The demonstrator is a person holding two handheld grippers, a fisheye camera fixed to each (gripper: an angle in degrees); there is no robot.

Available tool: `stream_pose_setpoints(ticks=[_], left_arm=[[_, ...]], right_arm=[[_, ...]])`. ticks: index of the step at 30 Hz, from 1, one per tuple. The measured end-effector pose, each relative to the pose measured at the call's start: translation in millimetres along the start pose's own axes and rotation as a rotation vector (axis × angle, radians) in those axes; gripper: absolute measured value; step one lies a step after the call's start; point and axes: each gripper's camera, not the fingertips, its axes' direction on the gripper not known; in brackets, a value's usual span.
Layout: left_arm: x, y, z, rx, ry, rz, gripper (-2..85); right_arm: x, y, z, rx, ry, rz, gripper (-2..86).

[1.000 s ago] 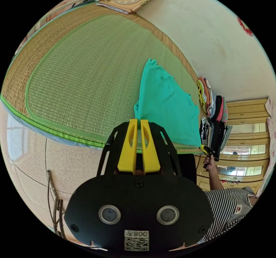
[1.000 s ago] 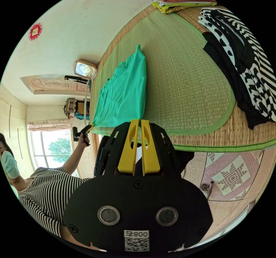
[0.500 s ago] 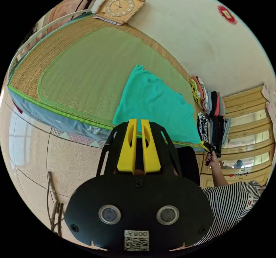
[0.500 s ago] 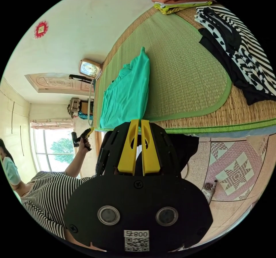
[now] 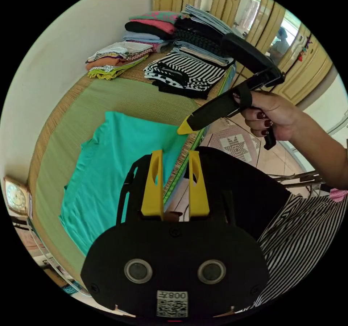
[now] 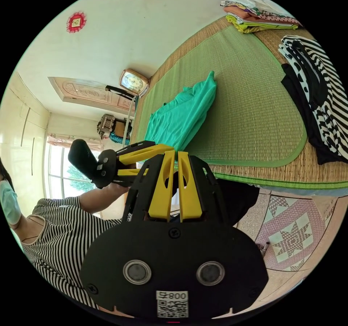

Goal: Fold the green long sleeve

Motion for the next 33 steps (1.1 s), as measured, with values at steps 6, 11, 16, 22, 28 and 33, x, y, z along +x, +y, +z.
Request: stream_pose_setpoints(ticks=[6,11,16,22,28,33], left_arm=[[32,-44,15,-0.046,-0.096,-0.017,2.7],[3,-39,-3,0.073,0.093,-0.282,1.7],[-9,-36,-12,0.137,0.154,-0.398,1.4],[-4,-44,-8,0.135,0.180,-0.412,1.3],[8,-50,2,0.111,0.180,-0.366,1.2],[12,-46,13,0.095,0.188,-0.331,1.2]], right_arm=[[6,-8,5,-0.034,-0.017,-0.042,1.0],[40,-11,-17,0.083,-0.076,0.017,1.7],[84,-38,-10,0.120,-0.191,0.130,7.6],[113,-91,23,0.121,-0.276,0.218,10.4],[132,-138,48,0.116,-0.307,0.304,11.0],[135,-168,69,0.061,-0.253,0.325,10.5]])
